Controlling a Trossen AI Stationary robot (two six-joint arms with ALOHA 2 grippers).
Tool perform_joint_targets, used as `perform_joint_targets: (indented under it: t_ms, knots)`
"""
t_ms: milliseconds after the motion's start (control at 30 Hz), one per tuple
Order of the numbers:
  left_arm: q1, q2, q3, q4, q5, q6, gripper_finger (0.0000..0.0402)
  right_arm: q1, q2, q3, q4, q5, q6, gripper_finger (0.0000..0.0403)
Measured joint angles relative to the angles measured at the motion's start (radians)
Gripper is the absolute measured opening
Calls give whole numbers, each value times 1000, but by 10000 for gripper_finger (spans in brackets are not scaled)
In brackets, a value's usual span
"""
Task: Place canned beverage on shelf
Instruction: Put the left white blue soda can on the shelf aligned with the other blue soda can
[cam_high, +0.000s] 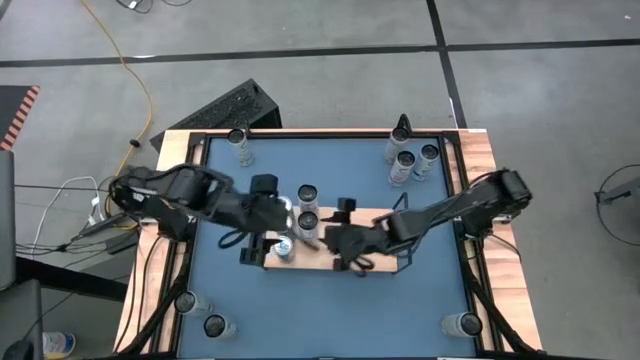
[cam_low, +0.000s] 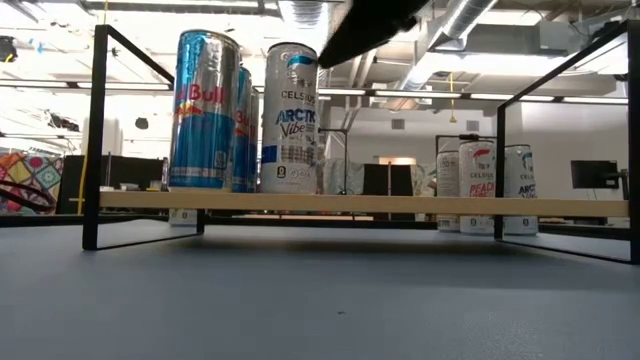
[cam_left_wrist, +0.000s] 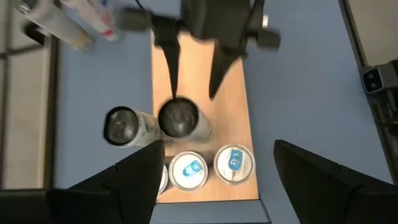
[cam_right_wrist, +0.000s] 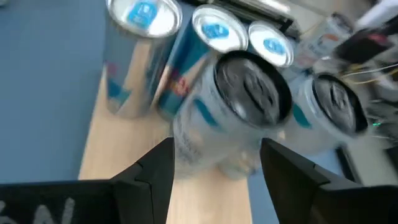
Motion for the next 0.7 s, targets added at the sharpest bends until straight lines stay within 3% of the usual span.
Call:
perform_joint_targets:
  t_ms: [267,467,633,700]
  knots:
    - [-175,-1,42,-43,-178,-58,287,1,54,29,6,32,7,219]
    - [-250,-1,42,-62,-237,-124,287,0,-10,29,27,35,1,219]
    - [-307,-1,42,-66,-308,-186,287,32,-51,32,110,32,-143,216]
    - [-331,-1,42,-67,-340,-199,287,34,-49,31,140,-20,-208,211]
